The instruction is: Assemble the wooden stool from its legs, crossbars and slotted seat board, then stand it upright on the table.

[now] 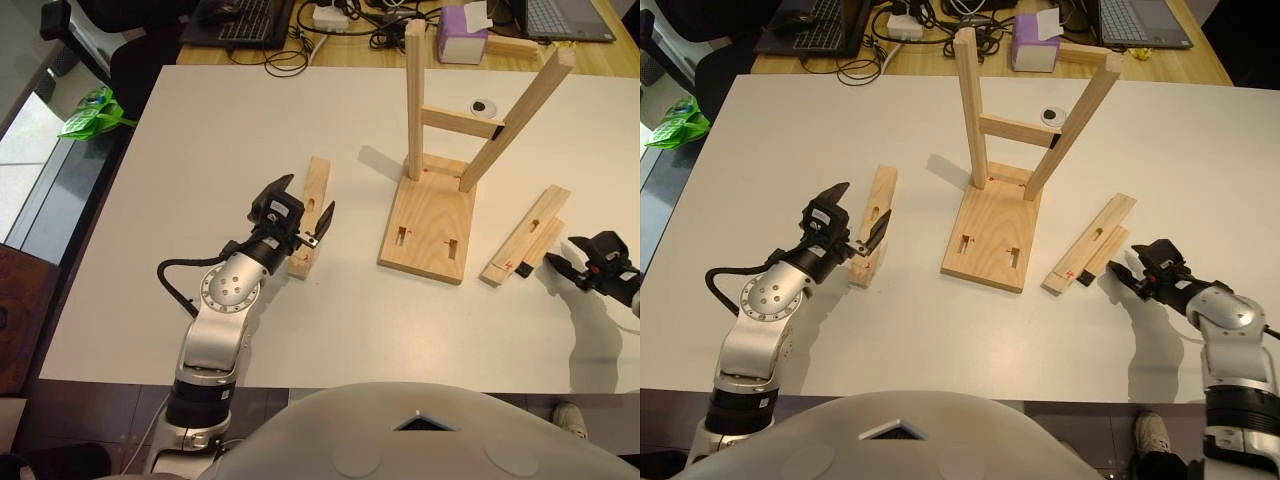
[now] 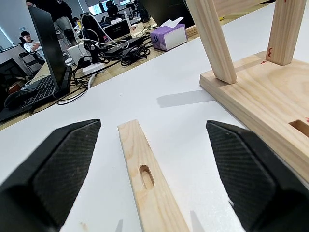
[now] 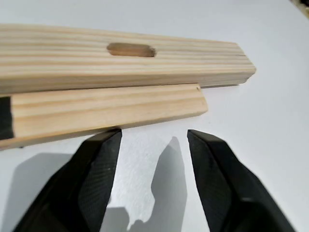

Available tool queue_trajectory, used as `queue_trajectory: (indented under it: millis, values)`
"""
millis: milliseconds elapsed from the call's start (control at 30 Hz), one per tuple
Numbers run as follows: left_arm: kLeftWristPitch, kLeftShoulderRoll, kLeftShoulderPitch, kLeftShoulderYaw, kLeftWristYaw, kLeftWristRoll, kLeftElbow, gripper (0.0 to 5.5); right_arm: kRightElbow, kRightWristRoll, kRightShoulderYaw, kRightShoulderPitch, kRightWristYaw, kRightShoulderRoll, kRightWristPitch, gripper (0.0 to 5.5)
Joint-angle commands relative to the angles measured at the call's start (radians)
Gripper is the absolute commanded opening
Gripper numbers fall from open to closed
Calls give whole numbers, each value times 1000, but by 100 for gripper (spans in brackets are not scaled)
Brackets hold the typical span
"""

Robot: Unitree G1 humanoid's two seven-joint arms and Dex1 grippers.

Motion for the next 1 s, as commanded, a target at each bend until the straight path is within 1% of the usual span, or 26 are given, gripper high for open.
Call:
queue_trajectory:
  millis: [33, 200, 300, 367, 467, 533, 600, 667, 733, 900, 1000]
  values:
    - [-3, 3, -24, -10, -5, 6, 12, 403, 51, -97, 125, 17, -123, 133, 120, 253]
    - [0, -11, -53, -26, 0, 8, 25, 403, 119, -167, 178, -134, -326, 235, 159, 253]
    - [-5, -18, -65, -34, 4, 11, 36, 403, 176, -199, 180, -203, -439, 277, 159, 253]
    - [-8, -23, -76, -40, 5, 14, 44, 403, 158, -189, 170, -208, -476, 302, 147, 253]
    - [-17, -26, -57, -39, 13, 19, 38, 403, -35, -118, 124, -104, -439, 295, 69, 253]
    - [-25, -29, -35, -39, 22, 21, 33, 403, -175, -38, 45, 20, -390, 275, -31, 253]
    - [-38, -38, -15, -41, 31, 16, 37, 403, -280, 51, -22, 175, -305, 264, -124, 253]
    - [-47, -44, 2, -41, 38, 13, 36, 403, -319, 98, -46, 278, -239, 259, -152, 253]
    - [-54, -45, 8, -42, 38, 13, 39, 403, -340, 140, -32, 341, -172, 259, -125, 253]
    - [-62, -44, 4, -45, 36, 19, 47, 403, -354, 196, -3, 327, -110, 259, -17, 253]
    - [-64, -44, 0, -49, 36, 22, 50, 403, -364, 237, -14, 256, -110, 245, 90, 253]
